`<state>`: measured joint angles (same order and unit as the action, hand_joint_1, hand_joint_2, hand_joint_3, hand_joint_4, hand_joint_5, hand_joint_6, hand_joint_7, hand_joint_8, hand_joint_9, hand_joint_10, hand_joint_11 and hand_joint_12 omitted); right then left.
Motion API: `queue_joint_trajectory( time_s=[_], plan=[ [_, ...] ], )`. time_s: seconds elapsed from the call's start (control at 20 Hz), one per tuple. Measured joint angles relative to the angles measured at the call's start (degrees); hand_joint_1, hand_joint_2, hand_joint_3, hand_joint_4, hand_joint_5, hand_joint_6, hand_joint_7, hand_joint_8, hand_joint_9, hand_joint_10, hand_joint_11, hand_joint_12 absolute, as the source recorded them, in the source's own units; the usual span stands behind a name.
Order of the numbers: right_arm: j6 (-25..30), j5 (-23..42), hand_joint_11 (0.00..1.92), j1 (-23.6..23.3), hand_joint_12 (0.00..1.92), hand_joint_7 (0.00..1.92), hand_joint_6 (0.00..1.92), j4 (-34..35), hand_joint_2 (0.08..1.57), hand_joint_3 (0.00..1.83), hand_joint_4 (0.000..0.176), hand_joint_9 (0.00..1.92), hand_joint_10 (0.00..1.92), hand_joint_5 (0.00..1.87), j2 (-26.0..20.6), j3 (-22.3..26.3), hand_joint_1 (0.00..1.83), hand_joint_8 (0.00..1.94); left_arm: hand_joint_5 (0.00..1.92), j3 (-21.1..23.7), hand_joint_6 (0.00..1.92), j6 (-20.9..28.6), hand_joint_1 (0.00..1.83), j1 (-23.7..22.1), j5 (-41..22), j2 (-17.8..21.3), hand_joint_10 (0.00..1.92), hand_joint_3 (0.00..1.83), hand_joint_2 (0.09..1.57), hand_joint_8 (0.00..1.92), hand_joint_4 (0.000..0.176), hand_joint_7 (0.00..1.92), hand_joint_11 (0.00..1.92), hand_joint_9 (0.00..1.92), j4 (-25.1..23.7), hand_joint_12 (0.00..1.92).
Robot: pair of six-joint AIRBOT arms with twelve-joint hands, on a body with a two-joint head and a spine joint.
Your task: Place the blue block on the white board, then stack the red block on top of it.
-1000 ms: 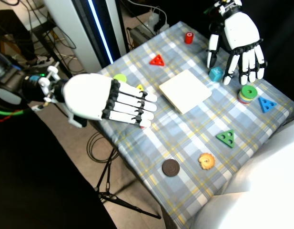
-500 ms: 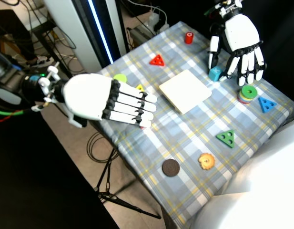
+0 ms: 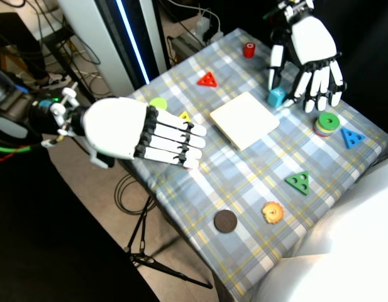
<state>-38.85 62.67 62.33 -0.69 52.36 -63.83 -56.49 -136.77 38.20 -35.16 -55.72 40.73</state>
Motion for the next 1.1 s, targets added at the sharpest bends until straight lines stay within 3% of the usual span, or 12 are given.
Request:
queue_joint_trajectory(
  time_s=[0.2, 0.3, 0.35, 0.4, 0.45, 0.55, 0.6, 0.65, 0.75, 0.9, 1.0, 1.1],
  plan=[
    [0.02, 0.04, 0.39, -0.02, 0.23, 0.52, 0.01, -0.07, 1.38, 0.00, 0.000, 0.50, 0.00, 0.51, 0.00, 0.00, 0.60, 0.00, 1.00, 2.25, 0.95, 3.45, 1.04, -1.73, -3.19, 0.98, 0.00, 0.00, 1.11, 0.00, 0.124, 0.64, 0.00, 0.35, -7.04, 0.41],
    [0.02, 0.00, 0.40, -0.02, 0.23, 0.53, 0.00, 0.00, 1.38, 0.00, 0.000, 0.51, 0.00, 0.51, 0.00, -0.02, 0.60, 0.00, 1.03, 2.14, 0.90, 5.55, 1.05, -2.67, -3.13, 0.52, 0.00, 0.00, 1.09, 0.00, 0.138, 0.64, 0.00, 0.36, -9.05, 0.44],
    [0.00, -0.02, 0.40, -0.02, 0.23, 0.53, 0.00, 0.00, 1.38, 0.00, 0.000, 0.51, 0.00, 0.51, 0.02, -0.11, 0.59, 0.00, 1.05, 1.70, 0.87, 5.75, 1.07, -3.34, -2.95, -0.33, 0.00, 0.00, 1.08, 0.00, 0.110, 0.65, 0.00, 0.37, -9.22, 0.45],
    [0.02, 0.07, 0.41, -0.02, 0.23, 0.53, 0.00, 0.02, 1.38, 0.00, 0.000, 0.51, 0.00, 0.51, 0.09, -0.13, 0.59, 0.00, 1.06, 0.94, 0.84, 5.73, 1.06, -4.20, -2.56, -1.40, 0.00, 0.00, 1.08, 0.00, 0.133, 0.66, 0.00, 0.37, -9.75, 0.47],
    [0.02, 0.07, 0.41, -0.02, 0.23, 0.53, 0.00, -0.22, 1.38, 0.00, 0.000, 0.51, 0.00, 0.51, 0.09, -0.13, 0.59, 0.00, 1.07, 0.22, 0.83, 5.73, 1.06, -5.05, -1.86, -2.56, 0.00, 0.00, 1.07, 0.00, 0.132, 0.67, 0.00, 0.37, -10.16, 0.45],
    [0.02, 0.04, 0.40, -0.04, 0.22, 0.53, 0.00, -0.48, 1.38, 0.00, 0.000, 0.51, 0.00, 0.51, 0.13, -0.20, 0.57, 0.00, 1.11, -0.66, 0.76, 5.79, 1.09, -5.77, -0.74, -4.37, 0.00, 0.00, 1.06, 0.00, 0.079, 0.67, 0.00, 0.39, -10.73, 0.46],
    [0.02, 0.00, 0.40, -0.04, 0.22, 0.53, 0.00, -0.74, 1.38, 0.00, 0.000, 0.51, 0.00, 0.51, 0.13, -0.44, 0.57, 0.00, 1.11, -1.05, 0.75, 5.97, 1.10, -5.97, -0.09, -5.03, 0.00, 0.00, 1.06, 0.00, 0.074, 0.68, 0.00, 0.39, -11.08, 0.47],
    [0.02, -0.07, 0.40, -0.28, 0.22, 0.53, 0.00, -0.70, 1.38, 0.00, 0.000, 0.51, 0.00, 0.51, 0.15, -0.50, 0.57, 0.00, 1.12, -1.68, 0.74, 5.86, 1.10, -6.27, 1.14, -6.12, 0.00, 0.00, 1.05, 0.00, 0.083, 0.68, 0.00, 0.39, -11.67, 0.47],
    [0.04, 0.22, 0.40, -0.28, 0.22, 0.53, 0.00, -0.74, 1.38, 0.00, 0.000, 0.50, 0.00, 0.51, 0.26, -0.59, 0.57, 0.00, 1.11, -2.51, 0.76, 5.92, 1.07, -6.69, 2.58, -7.34, 0.00, 0.00, 1.06, 0.00, 0.137, 0.66, 0.00, 0.38, -12.09, 0.42],
    [0.02, 0.00, 0.39, -0.26, 0.21, 0.53, 0.00, -0.94, 1.38, 0.00, 0.000, 0.50, 0.00, 0.51, 0.42, -0.61, 0.59, 0.00, 1.04, -2.91, 0.87, 5.90, 1.06, -6.82, 3.48, -7.76, 0.00, 0.00, 1.08, 0.00, 0.124, 0.64, 0.00, 0.36, -12.46, 0.36],
    [0.04, 0.02, 0.39, -0.26, 0.21, 0.52, 0.00, -0.87, 1.38, 0.00, 0.000, 0.50, 0.00, 0.50, 0.42, -0.68, 0.60, 0.00, 1.01, -3.56, 0.93, 5.90, 1.03, -7.56, 3.74, -8.37, 0.00, 0.00, 1.10, 0.00, 0.171, 0.65, 0.00, 0.36, -12.46, 0.32],
    [0.02, 0.09, 0.40, -0.26, 0.22, 0.52, 0.00, -0.94, 1.38, 0.00, 0.000, 0.50, 0.00, 0.50, 0.50, -0.68, 0.60, 0.00, 1.01, -4.07, 0.93, 5.88, 1.03, -7.98, 3.76, -9.09, 0.00, 0.00, 1.10, 0.00, 0.175, 0.65, 0.00, 0.35, -12.46, 0.32]
  ],
)
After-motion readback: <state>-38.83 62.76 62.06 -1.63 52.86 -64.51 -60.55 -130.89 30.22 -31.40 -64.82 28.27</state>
